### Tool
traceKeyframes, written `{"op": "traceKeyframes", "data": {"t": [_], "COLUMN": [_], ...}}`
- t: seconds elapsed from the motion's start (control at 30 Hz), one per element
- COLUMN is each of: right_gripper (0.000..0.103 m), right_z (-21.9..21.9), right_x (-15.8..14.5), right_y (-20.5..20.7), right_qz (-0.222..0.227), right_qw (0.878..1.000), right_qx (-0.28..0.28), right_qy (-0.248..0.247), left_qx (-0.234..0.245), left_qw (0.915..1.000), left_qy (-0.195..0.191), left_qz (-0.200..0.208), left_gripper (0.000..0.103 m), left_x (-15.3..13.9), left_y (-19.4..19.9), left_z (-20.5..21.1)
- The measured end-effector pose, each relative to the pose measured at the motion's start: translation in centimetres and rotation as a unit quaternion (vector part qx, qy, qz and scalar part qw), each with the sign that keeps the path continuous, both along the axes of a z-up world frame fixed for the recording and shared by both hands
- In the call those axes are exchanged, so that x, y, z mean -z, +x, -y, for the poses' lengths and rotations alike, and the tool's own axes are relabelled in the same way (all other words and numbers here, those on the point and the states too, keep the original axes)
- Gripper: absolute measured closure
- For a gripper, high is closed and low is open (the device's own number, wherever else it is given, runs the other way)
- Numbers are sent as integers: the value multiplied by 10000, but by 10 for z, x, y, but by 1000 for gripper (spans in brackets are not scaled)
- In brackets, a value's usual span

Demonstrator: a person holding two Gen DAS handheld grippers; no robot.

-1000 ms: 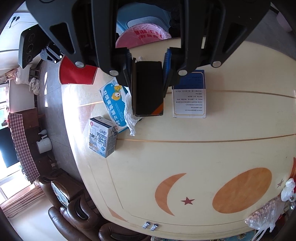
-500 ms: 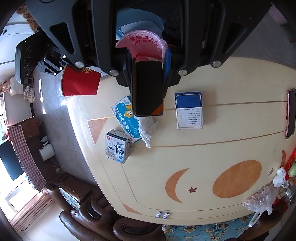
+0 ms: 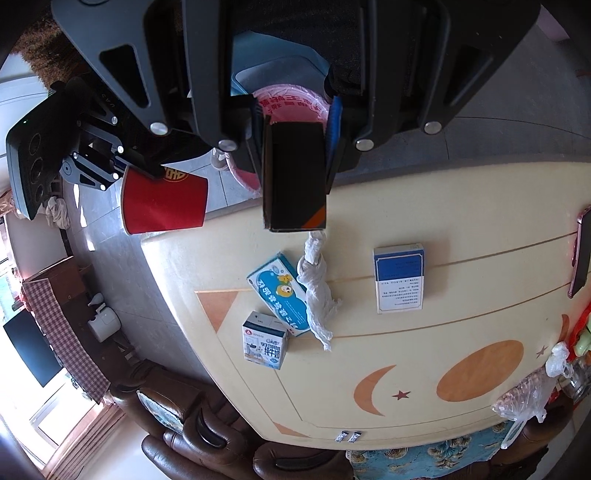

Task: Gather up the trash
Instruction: 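Lift the red cup and black box with both tools toward the bin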

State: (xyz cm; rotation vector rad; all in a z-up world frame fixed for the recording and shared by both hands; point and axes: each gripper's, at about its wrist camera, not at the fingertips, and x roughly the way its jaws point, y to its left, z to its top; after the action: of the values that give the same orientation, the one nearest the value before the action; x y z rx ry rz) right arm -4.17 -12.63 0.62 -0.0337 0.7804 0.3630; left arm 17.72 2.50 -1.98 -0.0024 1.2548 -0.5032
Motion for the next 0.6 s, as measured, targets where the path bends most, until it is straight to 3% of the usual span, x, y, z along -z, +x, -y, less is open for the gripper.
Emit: {"op": "traceKeyframes", "data": {"t": [0.47, 0.6], "right_gripper": [97, 97], "right_z": [-14, -13], "right_x": [28, 39], "right_y": [-29, -35], "right_qz": [-267, -413], "right_qw": [9996, 9991], "right_qx": [-84, -52], "right_qy": [54, 84], "left_qx": [374, 436], "left_qw": [9990, 9989], "left_qy": [253, 171], "left_qz": [-22, -36], "left_gripper": [77, 77], "left_x": [45, 53], "left_y": [-63, -74], "left_z": [22, 27]}}
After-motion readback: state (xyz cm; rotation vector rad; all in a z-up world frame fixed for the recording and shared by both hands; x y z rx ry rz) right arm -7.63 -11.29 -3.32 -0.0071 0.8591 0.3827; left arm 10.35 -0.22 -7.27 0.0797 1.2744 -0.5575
